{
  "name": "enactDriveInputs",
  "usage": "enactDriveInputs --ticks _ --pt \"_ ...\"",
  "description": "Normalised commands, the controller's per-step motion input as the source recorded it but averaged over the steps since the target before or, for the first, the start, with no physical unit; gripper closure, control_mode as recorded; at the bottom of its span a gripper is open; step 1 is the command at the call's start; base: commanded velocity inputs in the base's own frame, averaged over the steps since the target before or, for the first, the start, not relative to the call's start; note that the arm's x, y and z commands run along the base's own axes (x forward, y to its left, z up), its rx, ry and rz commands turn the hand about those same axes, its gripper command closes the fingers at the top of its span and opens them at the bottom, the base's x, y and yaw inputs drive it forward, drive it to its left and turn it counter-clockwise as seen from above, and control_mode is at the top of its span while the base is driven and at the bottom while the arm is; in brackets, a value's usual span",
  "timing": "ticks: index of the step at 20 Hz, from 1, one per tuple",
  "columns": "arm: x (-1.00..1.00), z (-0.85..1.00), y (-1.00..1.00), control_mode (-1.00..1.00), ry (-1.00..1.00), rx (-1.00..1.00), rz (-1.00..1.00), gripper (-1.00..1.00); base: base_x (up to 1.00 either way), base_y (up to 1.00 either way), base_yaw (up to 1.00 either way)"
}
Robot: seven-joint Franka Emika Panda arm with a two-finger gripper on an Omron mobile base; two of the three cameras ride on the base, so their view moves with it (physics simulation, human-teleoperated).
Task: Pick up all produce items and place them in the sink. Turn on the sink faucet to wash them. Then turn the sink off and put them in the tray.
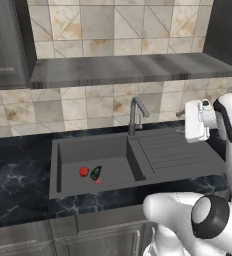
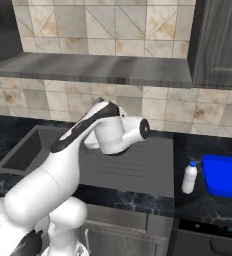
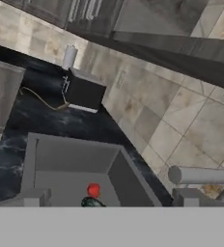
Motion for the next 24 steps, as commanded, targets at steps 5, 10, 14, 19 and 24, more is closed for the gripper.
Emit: enactDriveInputs --ticks 5,10,14,19,24 --pt "-0.47 0.15 0.38 -1.00 0.17 -0.03 -0.33 -1.00 0.00 0.00 0.00" --pt "-0.33 0.13 0.45 -1.00 0.24 -0.05 -0.33 -1.00 0.00 0.00 0.00" --pt "-0.26 0.06 0.46 -1.00 0.30 -0.06 -0.33 -1.00 0.00 0.00 0.00" --pt "-0.09 0.00 0.50 -1.00 0.35 -0.07 -0.32 -1.00 0.00 0.00 0.00" --pt "-0.06 0.00 0.59 -1.00 0.34 -0.10 -0.30 -1.00 0.00 0.00 0.00"
